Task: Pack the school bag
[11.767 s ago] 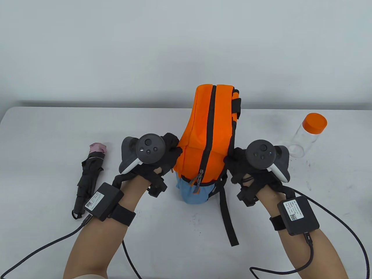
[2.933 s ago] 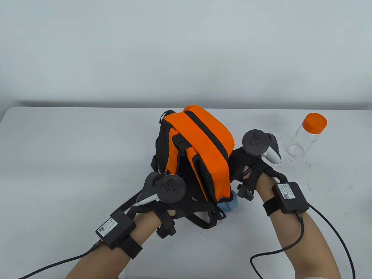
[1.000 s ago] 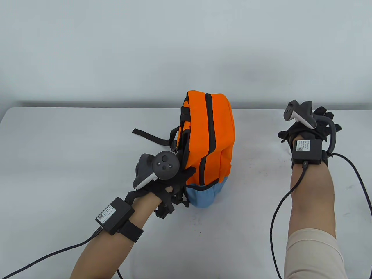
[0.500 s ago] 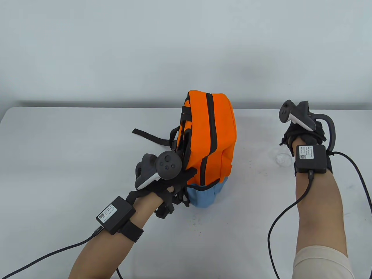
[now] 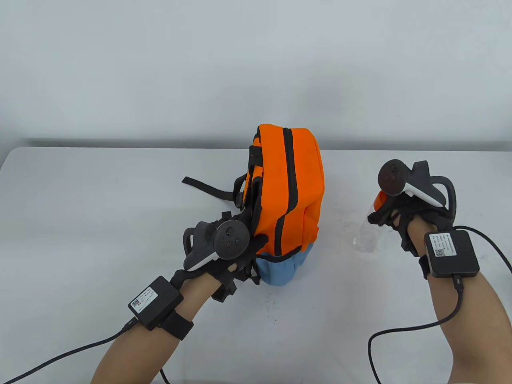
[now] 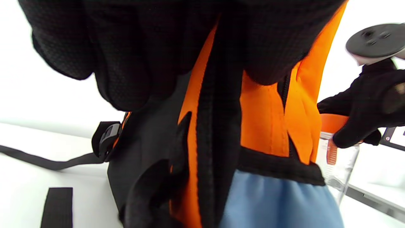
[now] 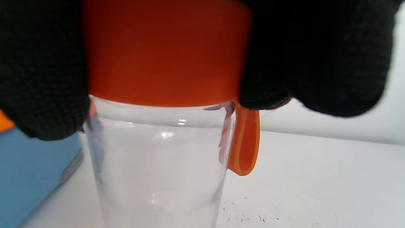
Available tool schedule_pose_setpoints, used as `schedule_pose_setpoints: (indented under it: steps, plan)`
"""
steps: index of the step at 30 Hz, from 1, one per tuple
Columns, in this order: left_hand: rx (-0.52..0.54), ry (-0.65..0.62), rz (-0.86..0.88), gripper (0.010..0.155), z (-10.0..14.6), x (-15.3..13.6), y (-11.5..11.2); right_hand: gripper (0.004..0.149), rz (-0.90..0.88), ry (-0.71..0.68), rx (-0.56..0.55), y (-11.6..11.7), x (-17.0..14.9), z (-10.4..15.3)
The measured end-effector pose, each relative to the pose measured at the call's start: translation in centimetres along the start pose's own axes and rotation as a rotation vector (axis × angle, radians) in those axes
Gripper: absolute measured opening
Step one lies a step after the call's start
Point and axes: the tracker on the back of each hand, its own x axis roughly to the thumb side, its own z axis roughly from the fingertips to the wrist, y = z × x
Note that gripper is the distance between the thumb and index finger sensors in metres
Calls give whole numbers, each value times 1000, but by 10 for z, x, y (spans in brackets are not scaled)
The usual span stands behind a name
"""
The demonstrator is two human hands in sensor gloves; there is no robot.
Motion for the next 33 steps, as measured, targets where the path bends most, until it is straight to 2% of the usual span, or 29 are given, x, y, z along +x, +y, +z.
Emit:
schedule_pose_setpoints:
  steps: [8, 13, 17, 19, 21, 24, 27, 29, 30, 31, 33]
  plan:
    - [-14, 4, 39, 77, -3, -3, -1, 104, 67, -263, -69, -68, 71, 69]
    - [-25, 7, 61, 75, -4, -3, -1, 104, 81, -415, -118, -92, 108, 103]
    - [-33, 8, 88, 74, -4, -2, -3, 103, -7, -560, -126, -97, 138, 128]
    - [-36, 1, 90, 74, -5, -2, -3, 103, -54, -626, -152, -97, 150, 132]
    - [-37, -6, 98, 72, -6, 0, -3, 103, -75, -634, -212, -96, 160, 131]
    - [-2, -41, 83, 67, -6, 0, -3, 103, 33, -610, -349, -91, 171, 126]
    - [-14, -11, 65, 68, -3, -3, -2, 104, 77, -607, -351, -85, 177, 125]
    - [-74, 68, -62, 69, 5, 3, 10, 103, 76, -610, -354, -84, 178, 126]
    - [-77, 57, -214, 65, 13, 12, 22, 104, 73, -607, -351, -85, 176, 125]
    - [-13, 32, -334, 57, 22, 20, 32, 103, 59, -603, -341, -86, 174, 124]
    - [72, -126, -368, 49, 35, 33, 39, 103, 43, -599, -327, -86, 169, 121]
